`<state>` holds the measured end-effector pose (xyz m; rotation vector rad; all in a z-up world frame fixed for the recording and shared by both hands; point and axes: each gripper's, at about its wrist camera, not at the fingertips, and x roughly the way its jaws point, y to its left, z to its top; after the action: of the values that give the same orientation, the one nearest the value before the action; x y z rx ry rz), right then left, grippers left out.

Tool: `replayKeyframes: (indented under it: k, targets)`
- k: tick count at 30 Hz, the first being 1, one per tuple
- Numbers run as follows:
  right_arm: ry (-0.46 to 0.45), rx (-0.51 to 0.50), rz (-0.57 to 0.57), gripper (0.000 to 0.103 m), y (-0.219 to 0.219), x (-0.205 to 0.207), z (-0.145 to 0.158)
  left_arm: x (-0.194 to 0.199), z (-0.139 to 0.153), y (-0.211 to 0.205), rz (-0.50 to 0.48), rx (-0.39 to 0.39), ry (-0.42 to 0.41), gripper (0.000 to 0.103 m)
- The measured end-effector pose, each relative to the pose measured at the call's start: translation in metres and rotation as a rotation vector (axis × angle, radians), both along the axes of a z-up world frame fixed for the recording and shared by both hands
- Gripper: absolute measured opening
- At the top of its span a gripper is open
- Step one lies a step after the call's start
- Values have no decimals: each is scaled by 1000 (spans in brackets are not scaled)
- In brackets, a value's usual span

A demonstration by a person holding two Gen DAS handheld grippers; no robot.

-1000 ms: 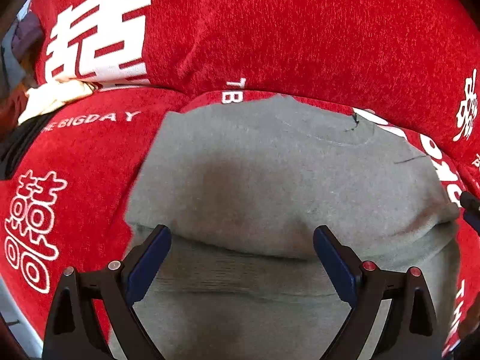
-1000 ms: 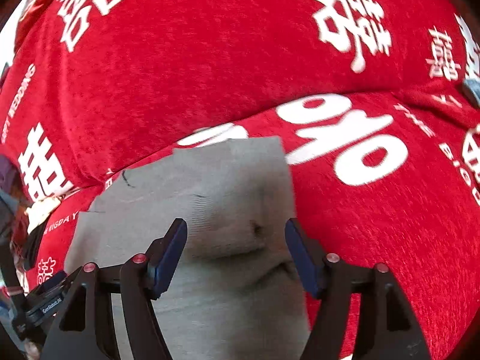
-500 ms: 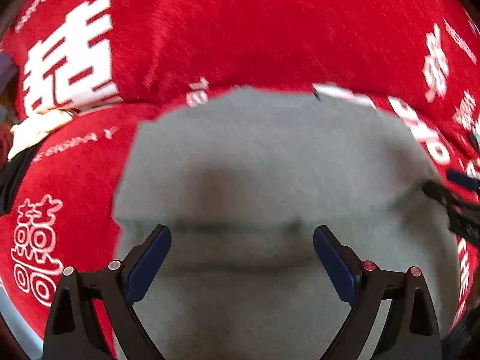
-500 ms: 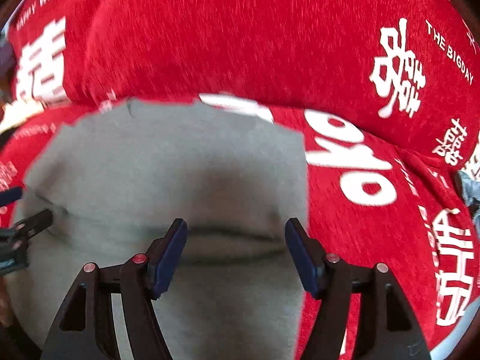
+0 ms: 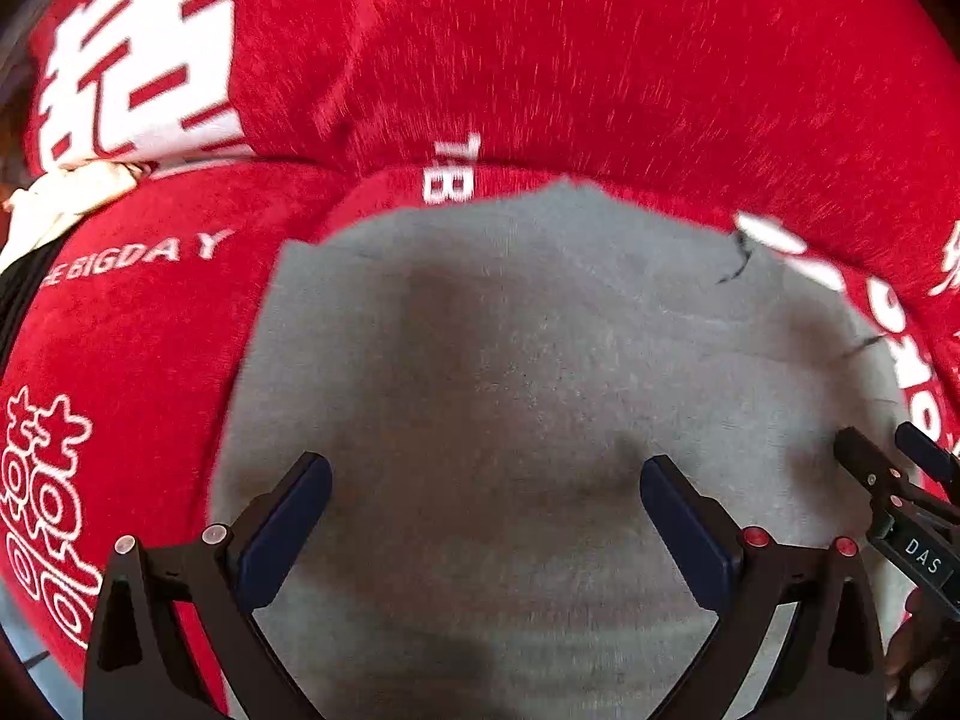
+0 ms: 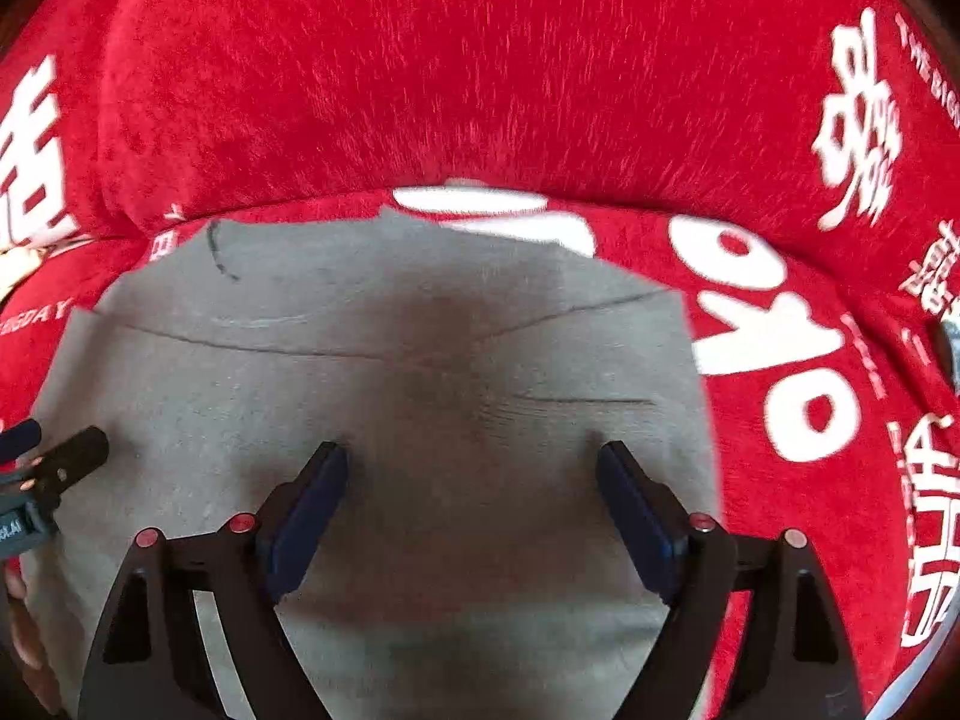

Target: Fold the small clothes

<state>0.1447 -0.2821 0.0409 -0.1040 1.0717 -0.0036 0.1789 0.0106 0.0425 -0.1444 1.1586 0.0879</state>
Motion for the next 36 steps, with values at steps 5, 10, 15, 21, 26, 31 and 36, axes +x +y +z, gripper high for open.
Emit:
replayKeyframes:
  k: [5, 10, 15, 21, 26, 31, 36]
  targets:
    - [-19, 44, 125, 87, 12, -59, 14, -50, 0, -5, -66, -10, -18, 103]
    - [2, -7, 132, 88, 12, -106, -14, -87, -8, -13, -93, 68, -42, 103]
    - [0, 24, 122, 91, 4, -150, -17, -131, -13, -8, -104, 37, -29, 103]
    - [-76, 21, 159, 91, -4, -218, -18, -188, -14, -6, -117, 29, -69, 103]
    - [-74, -3, 183, 94, -10, -266, -22, -230, -19, -2, -140, 29, -76, 103]
    - [21, -126, 302, 102, -4, -298, -35, -264, -25, 3, -157, 26, -50, 103]
    - [-136, -170, 426, 101, 26, -315, -6, -274, -1, -4, -191, 28, -129, 103]
